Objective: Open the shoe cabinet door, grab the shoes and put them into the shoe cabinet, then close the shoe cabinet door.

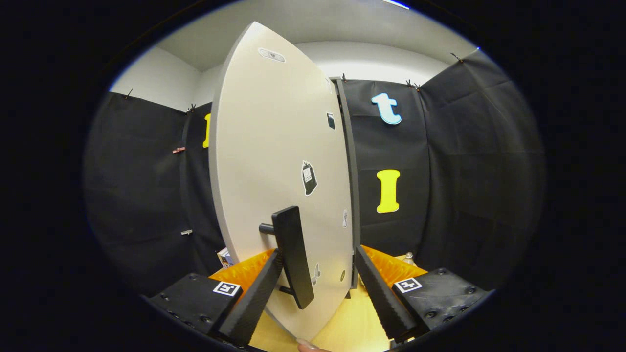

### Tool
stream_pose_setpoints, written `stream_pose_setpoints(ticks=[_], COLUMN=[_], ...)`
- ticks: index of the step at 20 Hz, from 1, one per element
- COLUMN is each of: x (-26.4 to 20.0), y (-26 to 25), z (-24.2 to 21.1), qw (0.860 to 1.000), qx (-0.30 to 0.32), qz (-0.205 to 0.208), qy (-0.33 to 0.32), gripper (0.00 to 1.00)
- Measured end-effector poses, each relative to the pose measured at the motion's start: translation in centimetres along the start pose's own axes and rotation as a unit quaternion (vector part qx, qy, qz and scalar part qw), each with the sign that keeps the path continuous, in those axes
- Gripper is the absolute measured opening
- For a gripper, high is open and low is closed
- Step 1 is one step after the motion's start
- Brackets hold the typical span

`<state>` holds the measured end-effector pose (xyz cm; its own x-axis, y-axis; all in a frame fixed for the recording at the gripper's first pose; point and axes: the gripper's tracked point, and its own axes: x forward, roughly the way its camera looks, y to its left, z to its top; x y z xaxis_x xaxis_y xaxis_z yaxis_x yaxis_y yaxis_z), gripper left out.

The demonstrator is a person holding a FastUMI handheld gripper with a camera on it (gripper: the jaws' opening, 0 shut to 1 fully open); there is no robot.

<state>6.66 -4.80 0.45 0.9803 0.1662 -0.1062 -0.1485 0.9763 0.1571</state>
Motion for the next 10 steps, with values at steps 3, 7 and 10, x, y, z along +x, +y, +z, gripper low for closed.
stream_pose_setpoints(ticks=[3,7,10], x=[2.1,4.2,5.3], y=[3.1,7.7,10.5], z=[-1.0,-1.6,-1.7], qw=[1.000,1.000,0.999], qx=[0.012,0.004,0.003], qz=[0.005,0.030,0.042], qy=[0.008,0.007,0.004], gripper=[0.98,0.98,0.98])
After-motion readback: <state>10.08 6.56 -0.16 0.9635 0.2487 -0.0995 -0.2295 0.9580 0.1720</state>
